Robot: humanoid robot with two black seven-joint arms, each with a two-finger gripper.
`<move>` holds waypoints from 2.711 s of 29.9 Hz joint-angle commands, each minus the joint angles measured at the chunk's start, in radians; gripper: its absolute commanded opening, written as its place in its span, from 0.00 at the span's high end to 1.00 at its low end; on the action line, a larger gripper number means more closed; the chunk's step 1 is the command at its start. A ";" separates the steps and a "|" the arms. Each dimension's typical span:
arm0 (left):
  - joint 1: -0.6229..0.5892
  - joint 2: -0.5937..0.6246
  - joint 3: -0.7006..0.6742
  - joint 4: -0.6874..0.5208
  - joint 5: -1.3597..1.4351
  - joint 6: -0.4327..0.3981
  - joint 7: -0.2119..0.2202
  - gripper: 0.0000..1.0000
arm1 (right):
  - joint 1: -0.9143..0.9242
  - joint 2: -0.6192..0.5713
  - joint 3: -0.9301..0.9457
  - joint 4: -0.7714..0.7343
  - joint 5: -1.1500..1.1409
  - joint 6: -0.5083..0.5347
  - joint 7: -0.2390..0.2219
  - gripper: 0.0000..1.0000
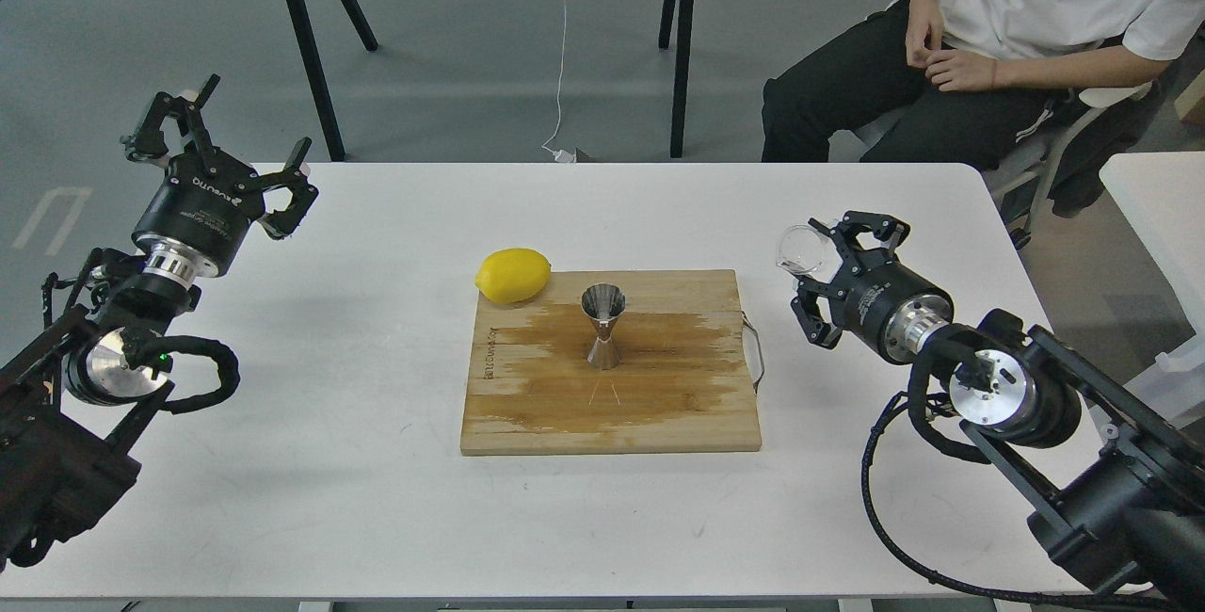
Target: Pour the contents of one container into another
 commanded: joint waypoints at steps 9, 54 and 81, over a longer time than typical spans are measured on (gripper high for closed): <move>-0.002 -0.003 0.002 0.000 0.000 0.000 0.000 0.00 | -0.056 0.028 0.112 -0.394 0.374 0.223 -0.084 0.64; -0.005 -0.003 0.000 0.000 0.001 0.000 0.000 0.00 | -0.077 0.116 0.145 -0.517 0.419 0.296 -0.088 0.32; -0.005 -0.003 0.003 0.000 0.001 0.001 0.000 0.00 | -0.077 0.114 0.164 -0.523 0.419 0.296 -0.087 0.53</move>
